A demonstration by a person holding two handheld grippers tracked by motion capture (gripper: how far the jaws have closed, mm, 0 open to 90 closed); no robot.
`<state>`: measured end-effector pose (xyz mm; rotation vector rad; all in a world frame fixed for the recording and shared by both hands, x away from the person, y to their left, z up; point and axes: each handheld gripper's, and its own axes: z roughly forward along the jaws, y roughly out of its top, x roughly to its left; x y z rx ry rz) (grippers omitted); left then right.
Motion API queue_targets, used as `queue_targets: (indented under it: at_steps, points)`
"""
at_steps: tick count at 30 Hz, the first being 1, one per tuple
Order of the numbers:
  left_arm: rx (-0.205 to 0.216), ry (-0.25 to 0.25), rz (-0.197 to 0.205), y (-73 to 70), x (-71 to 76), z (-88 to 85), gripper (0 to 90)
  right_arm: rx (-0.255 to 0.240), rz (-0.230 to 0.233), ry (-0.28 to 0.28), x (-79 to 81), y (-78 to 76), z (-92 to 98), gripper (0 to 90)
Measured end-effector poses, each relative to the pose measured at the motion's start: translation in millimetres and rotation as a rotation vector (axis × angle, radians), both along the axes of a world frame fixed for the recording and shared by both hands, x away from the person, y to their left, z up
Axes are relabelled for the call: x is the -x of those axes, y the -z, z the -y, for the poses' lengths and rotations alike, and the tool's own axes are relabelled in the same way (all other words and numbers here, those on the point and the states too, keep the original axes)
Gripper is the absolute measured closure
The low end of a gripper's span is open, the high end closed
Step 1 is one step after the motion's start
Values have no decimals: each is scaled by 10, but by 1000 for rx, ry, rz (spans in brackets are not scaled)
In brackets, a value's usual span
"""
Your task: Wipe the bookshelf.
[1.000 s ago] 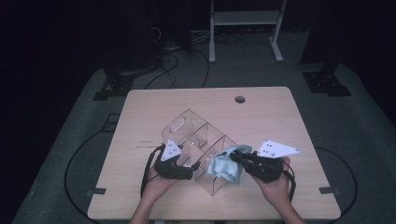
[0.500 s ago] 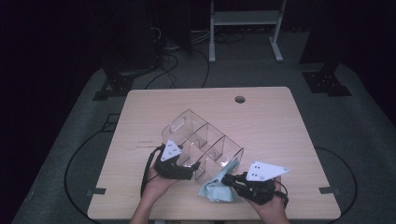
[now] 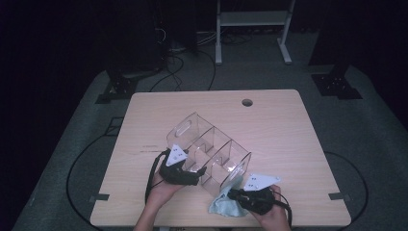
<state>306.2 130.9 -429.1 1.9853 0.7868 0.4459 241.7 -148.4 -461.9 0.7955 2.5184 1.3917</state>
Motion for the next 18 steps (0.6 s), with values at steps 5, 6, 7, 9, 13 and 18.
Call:
queue_targets:
  at_steps: [5,6,7,9,13,18]
  points:
    - [-4,-1,5,-3,-1,6,95,23,-17,29,-47,108,32,863]
    - [-5,-2,5,-4,-2,7,95,19,-24,35,-59,123,40,863]
    - [-4,-1,5,-2,-3,4,95,14,-29,37,-67,118,46,863]
    - [-2,-1,5,0,-4,0,95,-8,-9,41,-51,71,52,863]
    - [-2,-5,7,-1,-5,8,95,-24,9,34,-31,21,42,862]
    - [0,-7,2,2,-4,-3,95,-5,-1,40,-78,96,52,863]
